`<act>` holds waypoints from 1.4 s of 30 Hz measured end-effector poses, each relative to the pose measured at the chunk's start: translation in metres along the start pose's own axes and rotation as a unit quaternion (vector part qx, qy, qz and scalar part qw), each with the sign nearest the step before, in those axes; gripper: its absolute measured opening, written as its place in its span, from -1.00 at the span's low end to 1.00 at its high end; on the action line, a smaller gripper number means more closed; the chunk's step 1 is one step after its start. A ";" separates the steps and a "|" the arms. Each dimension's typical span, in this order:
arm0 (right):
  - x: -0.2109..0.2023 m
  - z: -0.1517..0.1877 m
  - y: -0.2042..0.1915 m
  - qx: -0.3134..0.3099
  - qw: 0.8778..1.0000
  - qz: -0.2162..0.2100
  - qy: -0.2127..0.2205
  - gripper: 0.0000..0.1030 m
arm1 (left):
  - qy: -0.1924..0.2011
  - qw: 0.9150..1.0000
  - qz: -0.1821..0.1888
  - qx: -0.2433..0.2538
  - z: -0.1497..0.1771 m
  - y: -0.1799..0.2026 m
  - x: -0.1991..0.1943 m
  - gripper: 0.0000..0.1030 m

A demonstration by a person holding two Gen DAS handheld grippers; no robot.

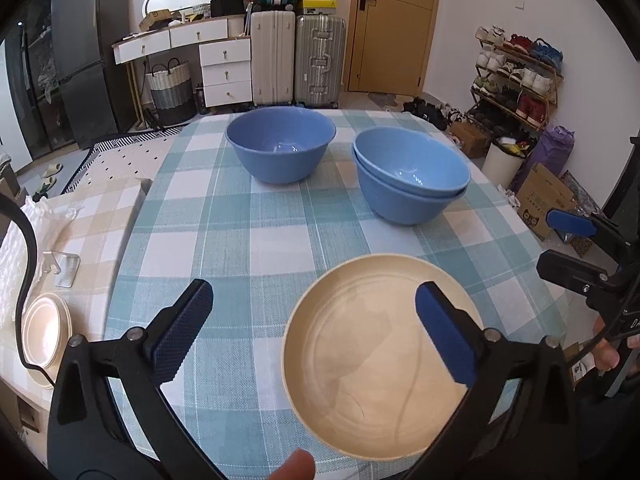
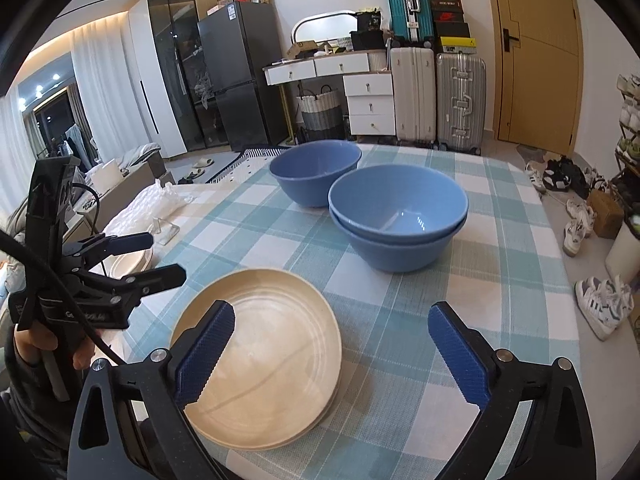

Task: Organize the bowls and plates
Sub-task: 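Move both grippers toward the single blue bowl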

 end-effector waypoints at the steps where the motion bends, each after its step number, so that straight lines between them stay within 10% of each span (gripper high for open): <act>1: -0.001 -0.003 0.000 0.000 1.000 0.001 0.003 0.94 | 0.004 1.000 -0.001 0.001 -0.003 0.000 -0.003 0.95; 42: 0.087 -0.165 0.003 0.009 1.000 -0.016 0.020 0.95 | 0.023 0.997 -0.065 -0.023 -0.154 -0.074 0.024 0.95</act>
Point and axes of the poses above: each gripper's, at about its wrist camera, not at the fingertips, and x roughly the way its jaws point, y to its right, z to its underside, the point moved 3 cm from there along x, roughly the way its jaws point, and after that the axes turned 12 degrees about z, right-handed, at the moved point
